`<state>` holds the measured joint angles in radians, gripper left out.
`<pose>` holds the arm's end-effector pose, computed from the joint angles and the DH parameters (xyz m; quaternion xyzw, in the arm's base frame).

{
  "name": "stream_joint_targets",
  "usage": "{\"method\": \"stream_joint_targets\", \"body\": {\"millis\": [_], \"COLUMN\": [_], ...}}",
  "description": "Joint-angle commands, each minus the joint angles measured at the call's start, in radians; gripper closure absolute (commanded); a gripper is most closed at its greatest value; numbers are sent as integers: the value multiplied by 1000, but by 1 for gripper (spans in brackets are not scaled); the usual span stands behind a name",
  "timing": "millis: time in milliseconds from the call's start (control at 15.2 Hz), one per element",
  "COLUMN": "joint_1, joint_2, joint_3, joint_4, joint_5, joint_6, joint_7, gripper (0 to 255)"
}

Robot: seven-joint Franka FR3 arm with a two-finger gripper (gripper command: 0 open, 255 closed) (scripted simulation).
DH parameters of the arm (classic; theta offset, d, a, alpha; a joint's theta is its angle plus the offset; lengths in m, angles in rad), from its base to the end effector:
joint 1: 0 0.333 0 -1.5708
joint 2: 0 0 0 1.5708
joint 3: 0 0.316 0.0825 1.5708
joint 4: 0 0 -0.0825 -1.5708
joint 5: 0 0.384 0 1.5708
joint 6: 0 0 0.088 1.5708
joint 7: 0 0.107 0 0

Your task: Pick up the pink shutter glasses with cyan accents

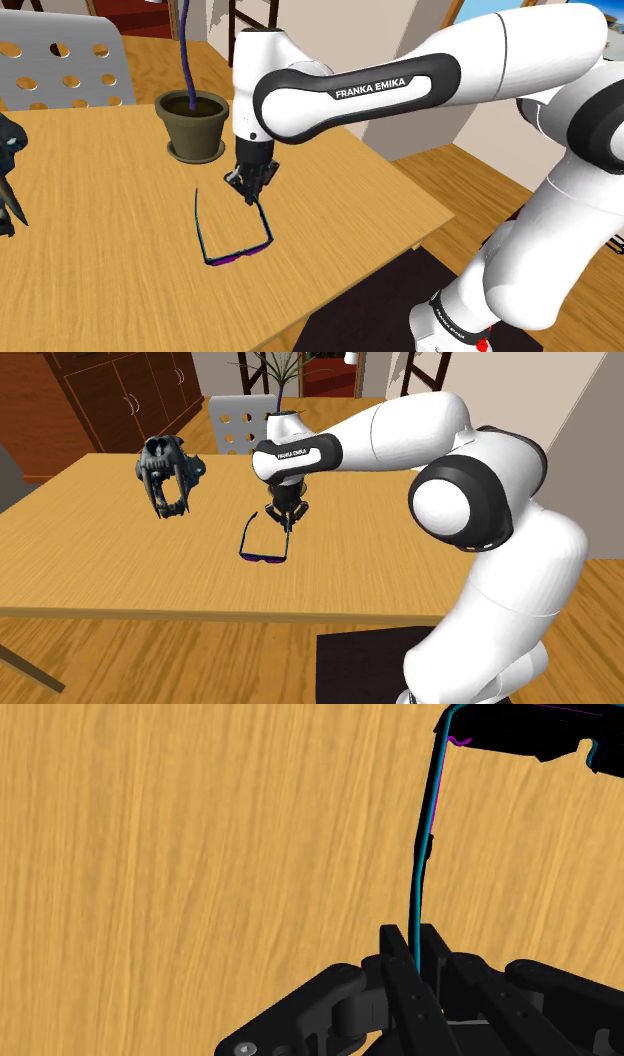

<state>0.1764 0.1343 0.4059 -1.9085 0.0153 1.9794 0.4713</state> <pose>0.4907 0.3160 0.4279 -0.9978 -0.0513 0.0396 0.0157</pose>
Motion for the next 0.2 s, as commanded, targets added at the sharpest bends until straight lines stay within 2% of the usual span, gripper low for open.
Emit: {"method": "stream_joint_targets", "body": {"millis": [0,132], "joint_1": [-2,-2], "joint_2": [-11,-11], "joint_3": [0,0], "joint_4": [19,20], "joint_5": [4,4], "joint_6": [-29,-31], "joint_7": [-2,-2], "gripper": [255,255]}}
